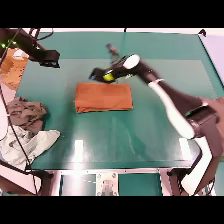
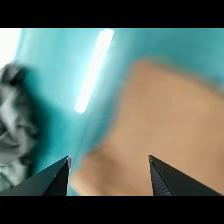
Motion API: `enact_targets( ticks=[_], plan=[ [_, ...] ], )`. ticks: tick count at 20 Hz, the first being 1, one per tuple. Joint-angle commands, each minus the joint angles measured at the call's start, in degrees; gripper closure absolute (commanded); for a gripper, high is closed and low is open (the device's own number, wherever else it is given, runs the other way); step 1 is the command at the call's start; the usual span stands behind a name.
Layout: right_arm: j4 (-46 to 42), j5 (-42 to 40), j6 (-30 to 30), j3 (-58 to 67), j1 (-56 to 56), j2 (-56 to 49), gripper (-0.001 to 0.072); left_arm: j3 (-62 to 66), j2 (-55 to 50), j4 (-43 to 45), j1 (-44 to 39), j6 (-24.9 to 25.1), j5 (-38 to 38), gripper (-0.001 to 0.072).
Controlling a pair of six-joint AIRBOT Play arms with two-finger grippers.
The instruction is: Fold the shirts.
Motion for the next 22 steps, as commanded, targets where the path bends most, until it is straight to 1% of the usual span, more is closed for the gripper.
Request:
enact_targets(
  ticks=[1, 3, 4, 6, 8, 10, 11, 13, 14, 15, 16, 17, 19, 22],
  plan=[
    [-5.77, 16.41, 0.11, -0.57, -14.58, 3.82, 0.0164, 0.0, 0.04, 0.57, 0.09, 0.37, -0.24, 0.0682],
    [-6.23, 21.29, -0.59, -4.15, -22.14, 3.98, 0.0163, 0.0, 0.04, 1.84, 0.09, -0.22, -0.2, 0.0683],
    [-6.19, 21.46, -0.61, -7.91, -24.81, 3.98, 0.0101, 0.0, 0.04, 2.38, 0.09, -0.79, -0.17, 0.0683],
    [-3.87, 19.15, -3.39, -16.72, -27.23, 3.91, 0.0096, 0.0, 0.04, 2.95, 0.09, -0.98, -0.17, 0.0683],
    [3.19, 15.47, -7.89, -24.26, -26.84, 3.23, 0.0096, 0.0, 0.04, 3.04, 0.09, -2.25, -0.17, 0.0683],
    [12.04, 12.44, -12.79, -27.96, -24.5, 2.01, 0.0096, 0.0, 0.04, 3.04, 0.09, -2.6, -0.22, 0.0683],
    [15.19, 11.76, -14.16, -27.89, -22.73, 1.09, 0.0096, 0.0, 0.04, 3.04, 0.09, -3.37, -0.2, 0.0683],
    [17.77, 9.03, -14.34, -27.52, -18.97, 0.26, 0.0099, 0.0, 0.04, 3.02, 0.09, -3.5, -0.28, 0.0683],
    [18.82, 7.78, -14.36, -26.86, -17.18, 0.13, 0.0188, 0.0, 0.04, 3.02, 0.09, -3.48, -0.48, 0.0683],
    [19.34, 7.72, -14.56, -25.42, -15.96, 0.15, 0.0575, 0.0, 0.04, 3.02, 0.09, -3.48, -0.76, 0.0683],
    [19.32, 9.01, -14.47, -23.19, -15.5, 0.24, 0.0659, 0.0, 0.04, 3.02, 0.09, -3.45, -0.9, 0.0683],
    [19.19, 11.37, -13.25, -20.02, -15.69, 0.52, 0.07, 0.0, 0.04, 3.02, 0.09, -3.45, -1.07, 0.0682],
    [15.74, 14.1, -8.94, -13.88, -18.49, 3.78, 0.0701, 0.0, 0.04, 3.02, 0.09, -3.45, -1.75, 0.0683],
    [5.03, 17.9, -1.22, -6.43, -26.86, 12.72, 0.0702, 0.0, 0.04, 2.99, 0.09, -3.45, -2.62, 0.0683]
  ],
)
